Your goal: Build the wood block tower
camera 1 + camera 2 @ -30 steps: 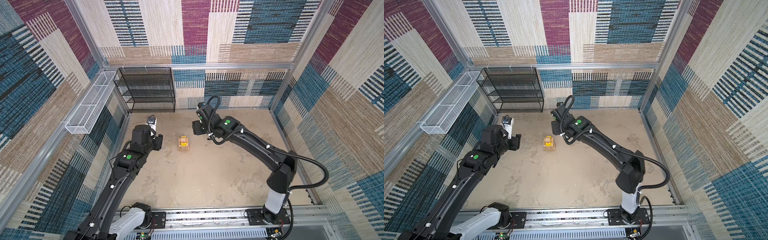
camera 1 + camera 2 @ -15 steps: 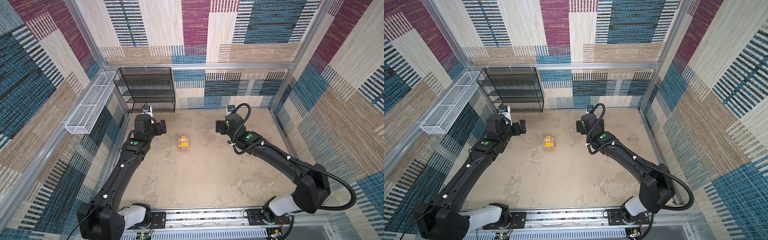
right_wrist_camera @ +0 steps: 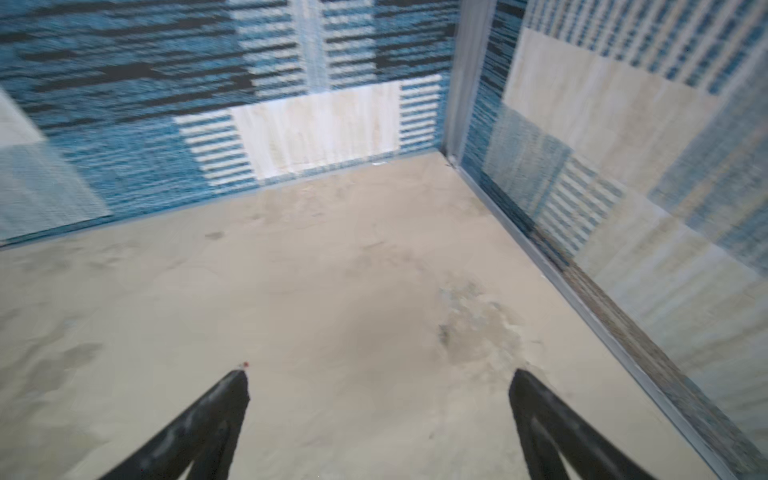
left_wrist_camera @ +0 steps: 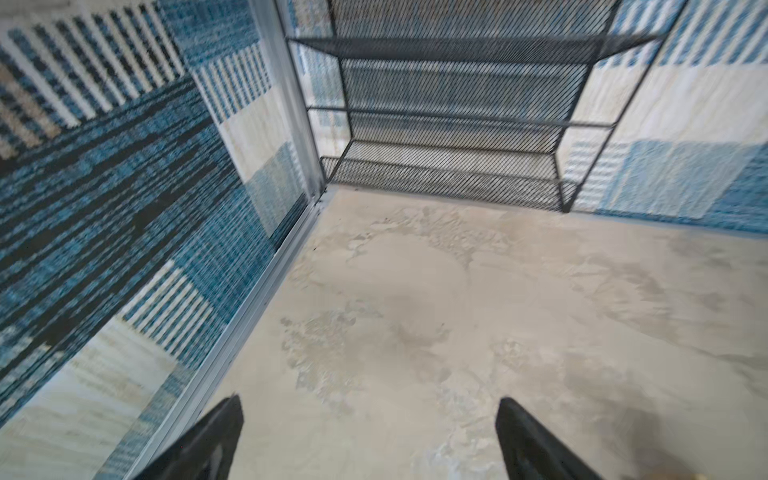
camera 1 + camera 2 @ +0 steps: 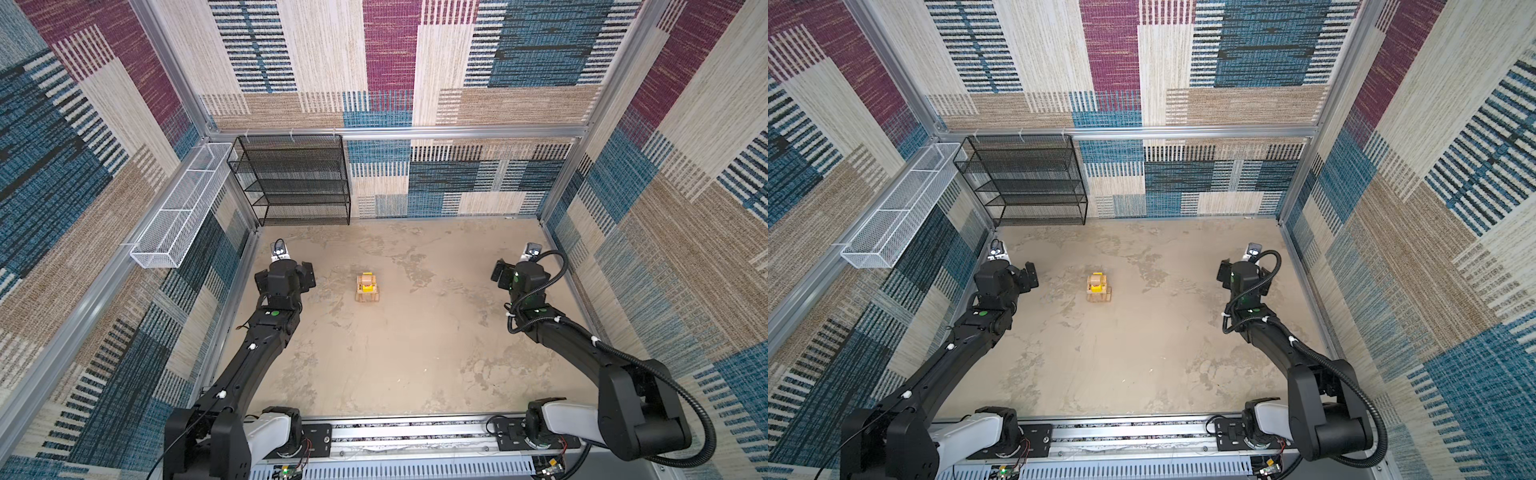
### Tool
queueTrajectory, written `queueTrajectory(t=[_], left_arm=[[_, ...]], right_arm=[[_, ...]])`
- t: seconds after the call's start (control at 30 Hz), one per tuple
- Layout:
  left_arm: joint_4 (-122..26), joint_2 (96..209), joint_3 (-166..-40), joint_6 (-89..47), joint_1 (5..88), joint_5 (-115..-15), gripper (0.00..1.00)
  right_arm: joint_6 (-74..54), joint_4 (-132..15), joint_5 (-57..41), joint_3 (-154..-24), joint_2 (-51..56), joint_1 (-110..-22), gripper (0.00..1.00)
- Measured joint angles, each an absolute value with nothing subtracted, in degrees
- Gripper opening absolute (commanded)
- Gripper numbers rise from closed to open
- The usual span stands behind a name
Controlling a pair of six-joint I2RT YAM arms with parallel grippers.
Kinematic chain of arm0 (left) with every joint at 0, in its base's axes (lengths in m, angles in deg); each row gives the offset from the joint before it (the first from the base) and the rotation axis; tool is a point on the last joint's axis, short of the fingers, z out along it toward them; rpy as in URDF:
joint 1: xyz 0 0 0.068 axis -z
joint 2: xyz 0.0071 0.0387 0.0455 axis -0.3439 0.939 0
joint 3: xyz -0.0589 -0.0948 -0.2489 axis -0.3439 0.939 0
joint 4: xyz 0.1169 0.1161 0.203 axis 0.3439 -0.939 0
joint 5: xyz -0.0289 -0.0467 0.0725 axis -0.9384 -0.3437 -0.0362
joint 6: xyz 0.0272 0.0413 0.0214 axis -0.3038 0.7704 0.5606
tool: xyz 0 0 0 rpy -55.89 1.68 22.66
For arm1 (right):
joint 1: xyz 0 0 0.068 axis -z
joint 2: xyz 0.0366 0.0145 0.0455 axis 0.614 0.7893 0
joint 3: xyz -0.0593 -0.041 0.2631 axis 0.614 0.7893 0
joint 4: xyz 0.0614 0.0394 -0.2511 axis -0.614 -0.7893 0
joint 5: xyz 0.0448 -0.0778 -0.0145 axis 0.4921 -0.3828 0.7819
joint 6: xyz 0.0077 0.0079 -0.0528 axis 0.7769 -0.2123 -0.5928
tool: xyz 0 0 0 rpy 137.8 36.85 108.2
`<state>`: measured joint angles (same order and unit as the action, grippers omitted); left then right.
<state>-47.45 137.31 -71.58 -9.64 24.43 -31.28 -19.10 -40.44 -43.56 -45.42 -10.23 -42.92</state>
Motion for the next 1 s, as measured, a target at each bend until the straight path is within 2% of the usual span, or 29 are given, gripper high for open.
queueTrajectory(t=[0.2, 0.23, 0.4, 0.53, 0.63, 1.0], left_arm=[[-41.6, 144.8, -65.6, -10.8, 20.3, -38.4, 0.99], [-39.8, 145.8, -64.6, -10.7, 19.8, -40.2, 0.97], [-27.4, 151.5, -59.2, -7.8, 18.2, -49.1, 0.98], [-16.9, 156.5, -55.5, -5.9, 17.1, -56.1, 0.98], [-14.1, 158.6, -55.6, -5.4, 16.9, -58.1, 1.0], [-8.7, 159.0, -56.0, -4.8, 16.9, -59.5, 1.0]], right_arm=[[-22.1, -29.0, -41.9, -37.1, -2.3, -40.3, 1.0], [-22.4, -26.3, -40.9, -36.2, -2.2, -40.2, 1.0], [-25.4, -5.2, -33.7, -27.8, -0.3, -39.4, 1.0], [-28.0, 5.7, -26.8, -24.0, 2.4, -39.2, 1.0], [-28.7, 9.0, -23.4, -23.9, 2.7, -38.9, 1.0], [-28.7, 11.6, -22.5, -24.5, 2.8, -38.2, 1.0]])
